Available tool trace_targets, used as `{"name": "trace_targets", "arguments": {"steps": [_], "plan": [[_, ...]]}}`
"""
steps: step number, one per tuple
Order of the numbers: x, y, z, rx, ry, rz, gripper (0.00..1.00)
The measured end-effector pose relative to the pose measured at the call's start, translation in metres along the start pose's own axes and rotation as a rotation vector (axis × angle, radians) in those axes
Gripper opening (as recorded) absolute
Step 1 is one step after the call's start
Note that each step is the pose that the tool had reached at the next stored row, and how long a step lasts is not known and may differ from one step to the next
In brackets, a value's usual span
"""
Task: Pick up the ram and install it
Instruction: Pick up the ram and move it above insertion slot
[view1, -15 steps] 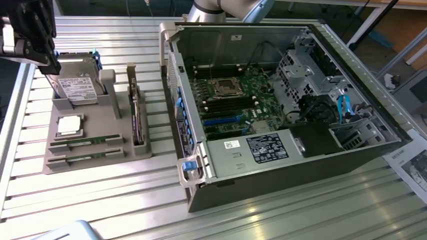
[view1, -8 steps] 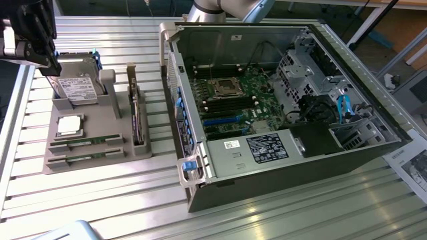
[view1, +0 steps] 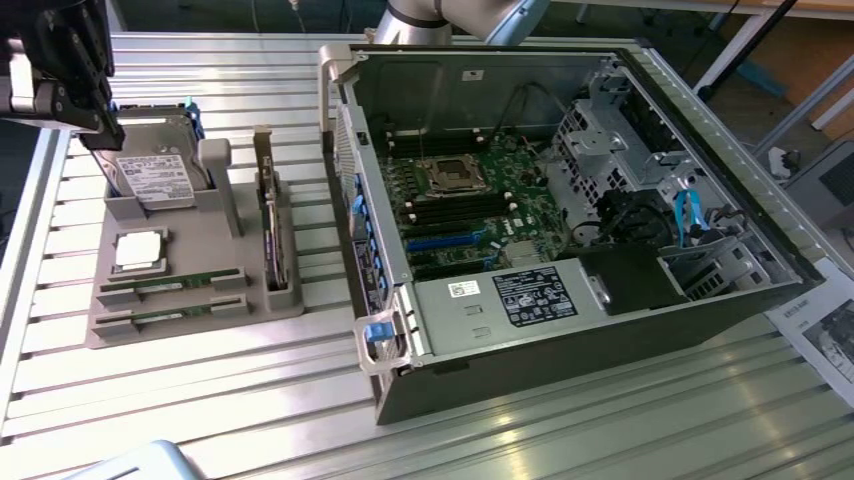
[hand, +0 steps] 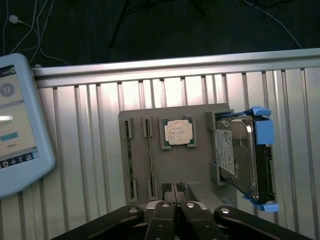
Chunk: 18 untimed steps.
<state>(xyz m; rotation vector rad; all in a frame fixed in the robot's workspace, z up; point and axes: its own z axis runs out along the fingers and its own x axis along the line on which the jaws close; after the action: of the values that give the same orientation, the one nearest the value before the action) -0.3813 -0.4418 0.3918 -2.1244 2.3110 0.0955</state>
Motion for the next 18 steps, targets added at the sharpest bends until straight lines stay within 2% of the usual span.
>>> {"name": "trace_targets", "arguments": {"steps": [4,8,18], "plan": [[0.0,0.0,0.0,-0.0001,0.0001,-0.003,0.1],[0.0001,0.0,0.0001,-0.001,0.0011,-0.028,0.1],[0.0016,-0.0002,0.0032,-0.0011,0.0012,-0.028,0.1]]}}
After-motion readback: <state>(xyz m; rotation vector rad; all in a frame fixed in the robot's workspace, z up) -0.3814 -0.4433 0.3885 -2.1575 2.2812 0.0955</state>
